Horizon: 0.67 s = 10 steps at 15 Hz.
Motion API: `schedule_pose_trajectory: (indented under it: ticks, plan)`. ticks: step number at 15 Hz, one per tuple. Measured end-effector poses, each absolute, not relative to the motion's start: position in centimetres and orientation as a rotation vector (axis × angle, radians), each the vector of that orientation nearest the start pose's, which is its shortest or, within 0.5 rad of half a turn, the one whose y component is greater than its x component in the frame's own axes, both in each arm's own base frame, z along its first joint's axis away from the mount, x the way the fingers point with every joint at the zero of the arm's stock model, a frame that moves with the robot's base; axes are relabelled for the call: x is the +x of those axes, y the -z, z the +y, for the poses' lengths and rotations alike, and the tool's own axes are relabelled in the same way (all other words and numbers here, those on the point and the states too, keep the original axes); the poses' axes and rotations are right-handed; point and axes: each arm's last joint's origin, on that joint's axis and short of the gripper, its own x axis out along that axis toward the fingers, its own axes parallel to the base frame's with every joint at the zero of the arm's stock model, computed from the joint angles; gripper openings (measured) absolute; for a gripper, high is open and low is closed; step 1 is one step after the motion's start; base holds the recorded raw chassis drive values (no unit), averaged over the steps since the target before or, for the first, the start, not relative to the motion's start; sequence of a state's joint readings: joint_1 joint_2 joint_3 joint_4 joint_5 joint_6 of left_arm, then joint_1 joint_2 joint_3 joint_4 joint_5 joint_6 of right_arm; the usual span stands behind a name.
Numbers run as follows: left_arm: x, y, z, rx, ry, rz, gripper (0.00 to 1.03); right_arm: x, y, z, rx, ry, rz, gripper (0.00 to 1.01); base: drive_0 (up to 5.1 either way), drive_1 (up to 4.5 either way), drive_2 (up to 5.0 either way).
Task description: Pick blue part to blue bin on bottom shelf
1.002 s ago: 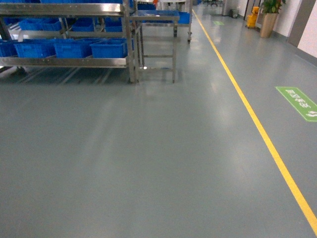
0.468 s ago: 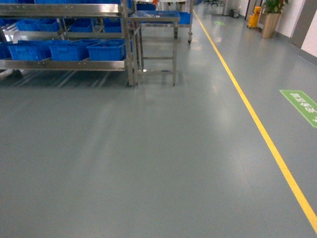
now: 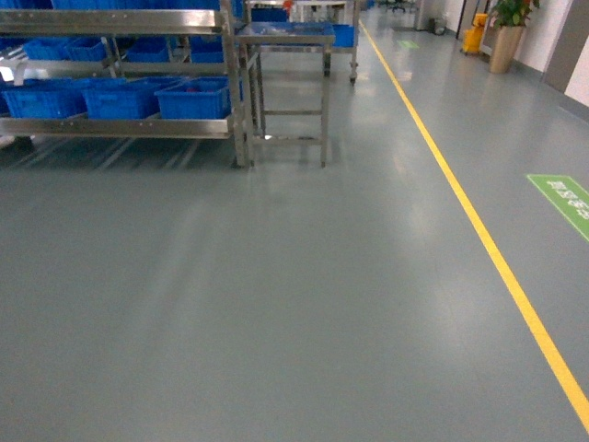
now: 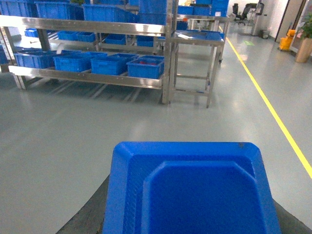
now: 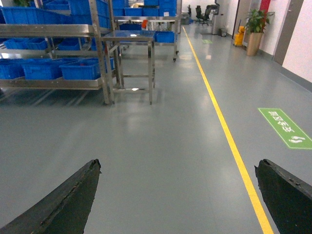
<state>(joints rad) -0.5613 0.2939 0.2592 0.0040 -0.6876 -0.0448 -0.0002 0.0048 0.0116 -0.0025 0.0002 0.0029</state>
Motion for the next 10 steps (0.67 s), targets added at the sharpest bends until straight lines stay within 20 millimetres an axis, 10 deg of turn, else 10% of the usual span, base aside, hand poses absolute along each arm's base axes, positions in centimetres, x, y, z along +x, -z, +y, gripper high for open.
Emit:
schedule_pose_trajectory:
  ticks: [10]
  plan:
    - [9.82, -22.86, -4.0, -0.026, -0.127, 0.023, 0.44, 9.73, -16.66, 0.0, 0.002, 0.0, -0.001, 0.98, 0.0, 4.37, -4.3]
